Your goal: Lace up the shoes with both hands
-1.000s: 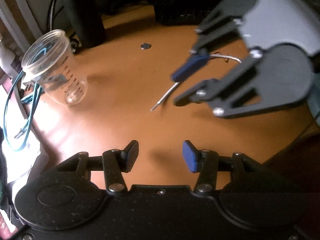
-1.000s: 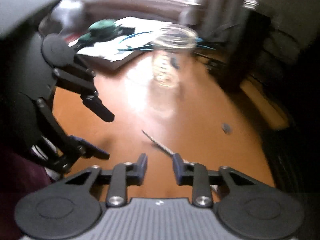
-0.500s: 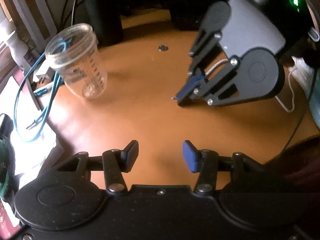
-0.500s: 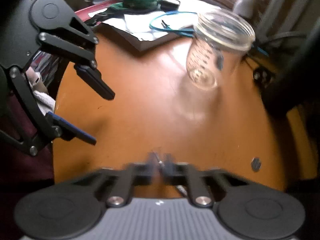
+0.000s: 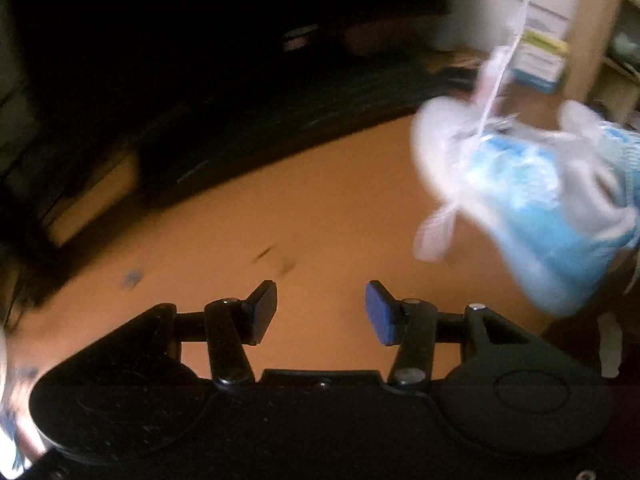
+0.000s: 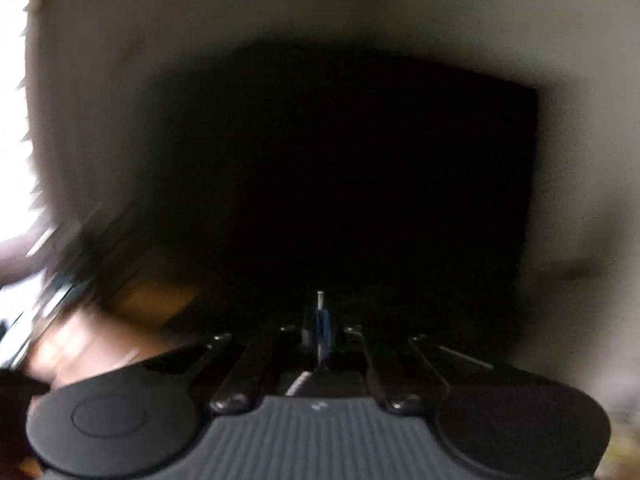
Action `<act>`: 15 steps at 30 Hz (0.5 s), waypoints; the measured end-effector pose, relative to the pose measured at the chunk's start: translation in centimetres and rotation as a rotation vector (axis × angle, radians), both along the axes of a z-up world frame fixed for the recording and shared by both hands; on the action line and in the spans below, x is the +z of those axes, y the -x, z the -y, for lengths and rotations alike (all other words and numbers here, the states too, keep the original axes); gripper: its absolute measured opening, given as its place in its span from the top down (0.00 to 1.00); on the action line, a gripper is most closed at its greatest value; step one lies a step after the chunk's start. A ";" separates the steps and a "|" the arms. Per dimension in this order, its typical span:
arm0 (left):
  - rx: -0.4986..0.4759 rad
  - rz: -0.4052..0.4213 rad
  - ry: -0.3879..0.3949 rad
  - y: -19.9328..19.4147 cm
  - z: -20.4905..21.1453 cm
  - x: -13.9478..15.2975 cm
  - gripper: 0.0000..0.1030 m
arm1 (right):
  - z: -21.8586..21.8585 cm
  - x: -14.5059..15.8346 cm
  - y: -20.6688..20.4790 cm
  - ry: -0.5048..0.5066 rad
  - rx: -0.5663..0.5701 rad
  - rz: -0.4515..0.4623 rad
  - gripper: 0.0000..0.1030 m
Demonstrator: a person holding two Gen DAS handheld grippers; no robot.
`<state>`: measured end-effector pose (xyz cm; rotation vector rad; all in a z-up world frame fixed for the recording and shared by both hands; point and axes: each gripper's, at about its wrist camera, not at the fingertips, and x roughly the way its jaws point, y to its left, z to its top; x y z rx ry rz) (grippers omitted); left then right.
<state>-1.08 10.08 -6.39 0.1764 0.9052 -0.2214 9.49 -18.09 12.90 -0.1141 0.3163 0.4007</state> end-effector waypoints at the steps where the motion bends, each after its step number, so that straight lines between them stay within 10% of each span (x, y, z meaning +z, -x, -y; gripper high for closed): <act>1: -0.020 0.006 0.003 -0.2 1.2 0.1 0.53 | 2.8 1.4 1.6 0.021 -0.097 0.069 0.98; 6: -0.080 0.056 0.012 -1.4 5.8 1.0 0.53 | 9.6 1.8 5.7 0.162 -0.231 0.101 0.98; 11: -0.097 0.106 0.012 -2.2 8.9 2.6 0.53 | 7.3 -7.8 5.1 0.490 -0.122 -0.008 0.98; 15: -0.065 0.116 0.000 -2.2 9.8 2.7 0.53 | 11.8 -6.4 5.5 0.440 -0.270 0.036 0.98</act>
